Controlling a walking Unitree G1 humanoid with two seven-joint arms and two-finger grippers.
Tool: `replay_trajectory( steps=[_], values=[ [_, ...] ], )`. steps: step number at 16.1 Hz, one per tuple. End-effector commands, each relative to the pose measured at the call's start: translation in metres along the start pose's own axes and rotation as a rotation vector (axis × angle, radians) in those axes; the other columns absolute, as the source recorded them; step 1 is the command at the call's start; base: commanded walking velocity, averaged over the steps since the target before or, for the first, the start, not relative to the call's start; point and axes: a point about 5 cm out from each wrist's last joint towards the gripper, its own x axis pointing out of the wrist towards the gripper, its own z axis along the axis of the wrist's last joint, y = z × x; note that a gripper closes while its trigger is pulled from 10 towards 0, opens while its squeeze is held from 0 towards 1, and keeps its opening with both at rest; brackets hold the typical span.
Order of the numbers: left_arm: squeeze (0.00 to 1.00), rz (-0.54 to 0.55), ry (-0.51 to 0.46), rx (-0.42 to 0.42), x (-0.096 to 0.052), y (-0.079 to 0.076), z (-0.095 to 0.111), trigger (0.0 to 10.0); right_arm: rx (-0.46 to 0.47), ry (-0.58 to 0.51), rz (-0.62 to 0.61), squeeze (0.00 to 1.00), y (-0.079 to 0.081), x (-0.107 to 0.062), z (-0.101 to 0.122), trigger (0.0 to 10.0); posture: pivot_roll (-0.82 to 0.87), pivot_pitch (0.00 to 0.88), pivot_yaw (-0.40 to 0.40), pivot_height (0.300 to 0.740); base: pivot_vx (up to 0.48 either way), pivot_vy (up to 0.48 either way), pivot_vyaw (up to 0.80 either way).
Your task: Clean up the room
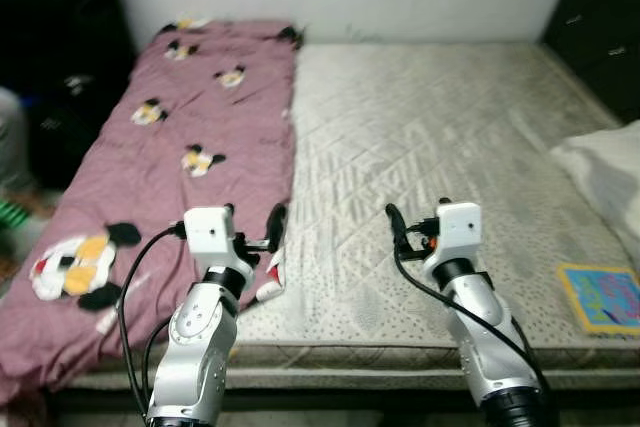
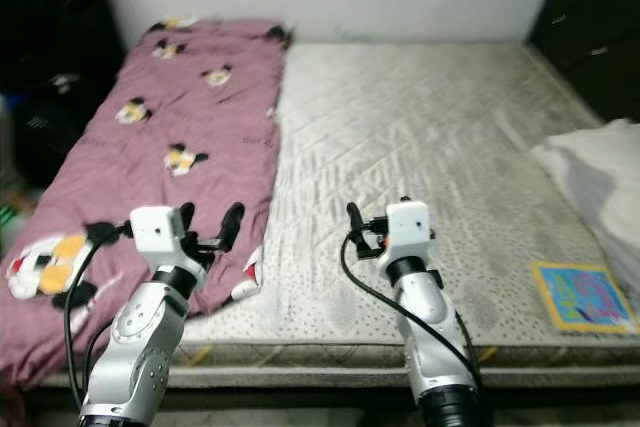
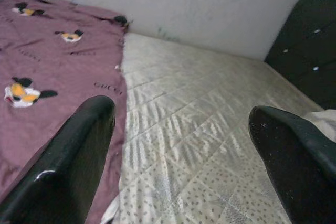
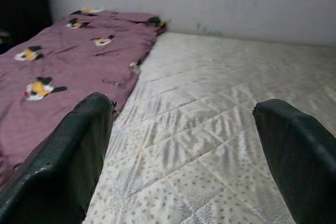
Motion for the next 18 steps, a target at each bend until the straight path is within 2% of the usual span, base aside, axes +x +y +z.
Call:
replay_trajectory(
  steps=[1,18],
  values=[
    [0.0,0.018,0.003,-0.013,-0.0015,0.0032,0.0002,10.0,0.003,-0.018,0.026,0.0,0.009,0.0031,0.0044,10.0,0.02,0.045,0.017,0.74,0.0,0.48,0.0],
    [0.0,0.019,0.0,-0.009,-0.0001,0.0031,0.0006,10.0,-0.036,-0.023,0.063,0.0,0.0134,0.0039,0.0043,10.0,0.02,0.038,0.014,0.74,0.0,0.48,0.0]
  ],
)
